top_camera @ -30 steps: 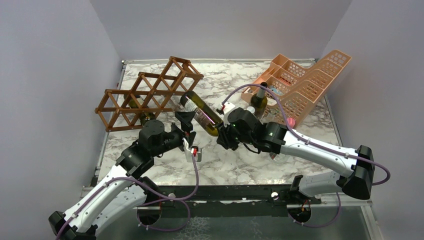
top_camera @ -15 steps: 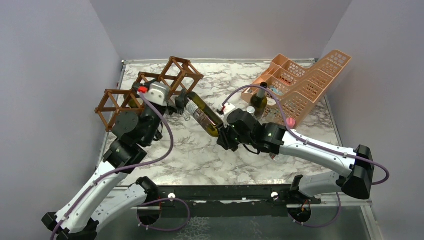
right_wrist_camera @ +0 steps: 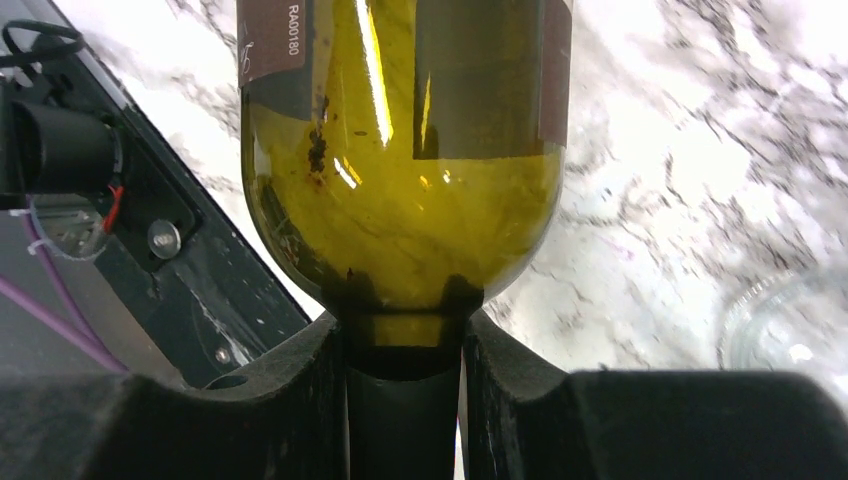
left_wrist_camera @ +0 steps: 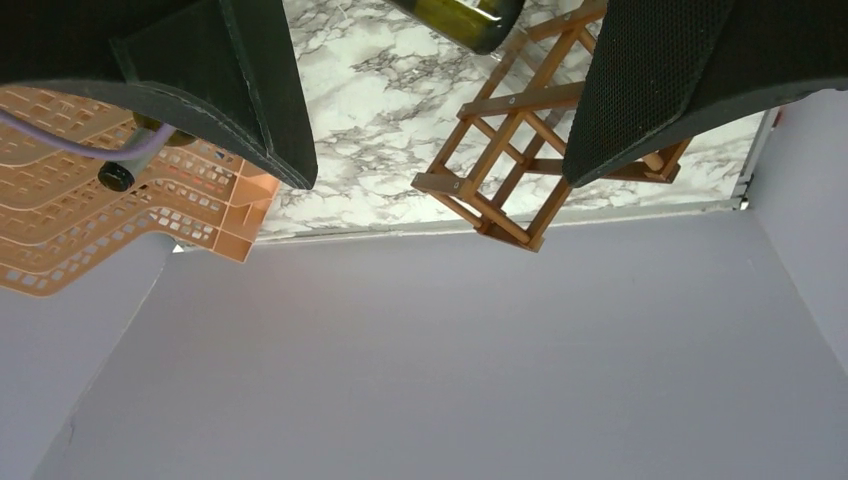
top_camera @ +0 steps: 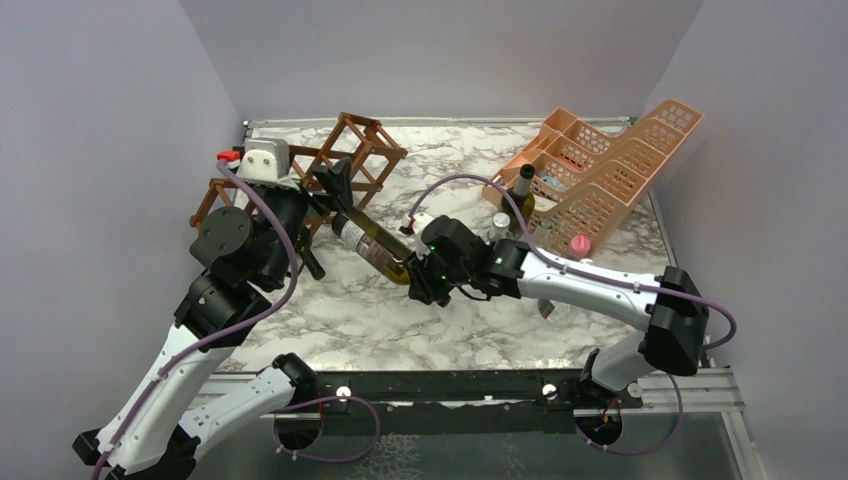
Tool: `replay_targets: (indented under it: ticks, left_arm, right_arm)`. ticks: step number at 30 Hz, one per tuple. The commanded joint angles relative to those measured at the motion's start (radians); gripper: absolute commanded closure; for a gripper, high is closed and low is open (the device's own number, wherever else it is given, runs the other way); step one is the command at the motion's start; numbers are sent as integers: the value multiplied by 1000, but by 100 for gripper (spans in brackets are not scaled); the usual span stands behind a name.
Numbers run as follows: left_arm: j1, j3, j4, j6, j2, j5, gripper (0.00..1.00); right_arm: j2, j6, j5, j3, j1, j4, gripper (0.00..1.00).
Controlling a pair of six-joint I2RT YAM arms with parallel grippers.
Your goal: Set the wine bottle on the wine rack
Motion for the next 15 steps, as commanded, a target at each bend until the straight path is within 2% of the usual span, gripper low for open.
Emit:
replay_targets:
  ticks: [1, 8, 15]
  left_arm:
    - [0, 19, -43, -47, -32, -34, 1]
    - [0, 4, -72, -37, -59, -29, 1]
    - [0, -8, -101, -27, -77, -15, 1]
  right_arm:
    - [71, -5, -84, 124, 15, 198, 99]
    - [221, 82, -46, 260, 27, 196, 99]
    - [298, 118, -7, 340, 31, 204, 99]
